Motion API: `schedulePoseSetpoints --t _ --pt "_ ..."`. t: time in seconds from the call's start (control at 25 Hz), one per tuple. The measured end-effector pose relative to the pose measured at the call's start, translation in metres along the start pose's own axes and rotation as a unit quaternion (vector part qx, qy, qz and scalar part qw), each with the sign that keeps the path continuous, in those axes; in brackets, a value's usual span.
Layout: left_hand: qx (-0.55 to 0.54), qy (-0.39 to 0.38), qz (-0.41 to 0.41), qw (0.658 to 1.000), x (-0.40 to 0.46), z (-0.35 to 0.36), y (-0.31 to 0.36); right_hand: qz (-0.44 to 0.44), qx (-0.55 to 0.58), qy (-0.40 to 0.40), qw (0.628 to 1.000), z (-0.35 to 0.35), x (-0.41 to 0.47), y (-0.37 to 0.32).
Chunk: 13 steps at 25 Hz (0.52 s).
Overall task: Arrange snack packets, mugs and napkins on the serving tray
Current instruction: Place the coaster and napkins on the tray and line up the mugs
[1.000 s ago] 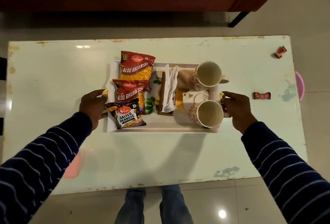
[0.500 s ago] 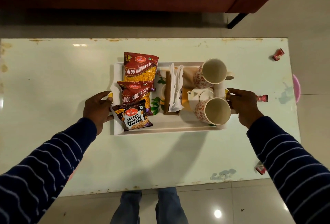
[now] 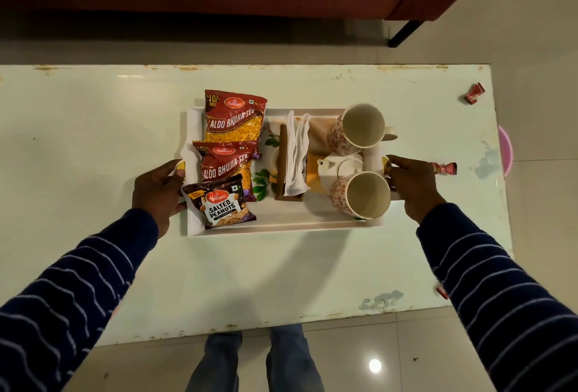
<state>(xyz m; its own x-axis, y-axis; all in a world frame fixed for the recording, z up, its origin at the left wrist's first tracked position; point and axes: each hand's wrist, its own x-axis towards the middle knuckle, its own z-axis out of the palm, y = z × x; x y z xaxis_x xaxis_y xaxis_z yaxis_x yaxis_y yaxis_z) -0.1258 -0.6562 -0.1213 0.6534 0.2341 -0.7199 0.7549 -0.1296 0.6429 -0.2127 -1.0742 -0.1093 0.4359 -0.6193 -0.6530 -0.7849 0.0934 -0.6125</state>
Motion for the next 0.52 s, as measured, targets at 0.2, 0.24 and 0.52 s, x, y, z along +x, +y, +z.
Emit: schedulePoseSetpoints --t 0.2,0.24,0.52 --pt "0.001 -0.003 -0.001 1.000 -0.003 0.000 -0.002 0.001 -0.004 -0.010 1.000 -0.002 0.000 -0.005" --pt "0.005 -0.004 0.000 1.000 -0.004 0.000 -0.005 -0.001 -0.003 -0.011 1.000 -0.003 -0.001 -0.006" --pt "0.027 -0.012 0.007 1.000 -0.007 -0.005 -0.009 0.007 -0.001 0.000 1.000 -0.006 -0.004 0.006"
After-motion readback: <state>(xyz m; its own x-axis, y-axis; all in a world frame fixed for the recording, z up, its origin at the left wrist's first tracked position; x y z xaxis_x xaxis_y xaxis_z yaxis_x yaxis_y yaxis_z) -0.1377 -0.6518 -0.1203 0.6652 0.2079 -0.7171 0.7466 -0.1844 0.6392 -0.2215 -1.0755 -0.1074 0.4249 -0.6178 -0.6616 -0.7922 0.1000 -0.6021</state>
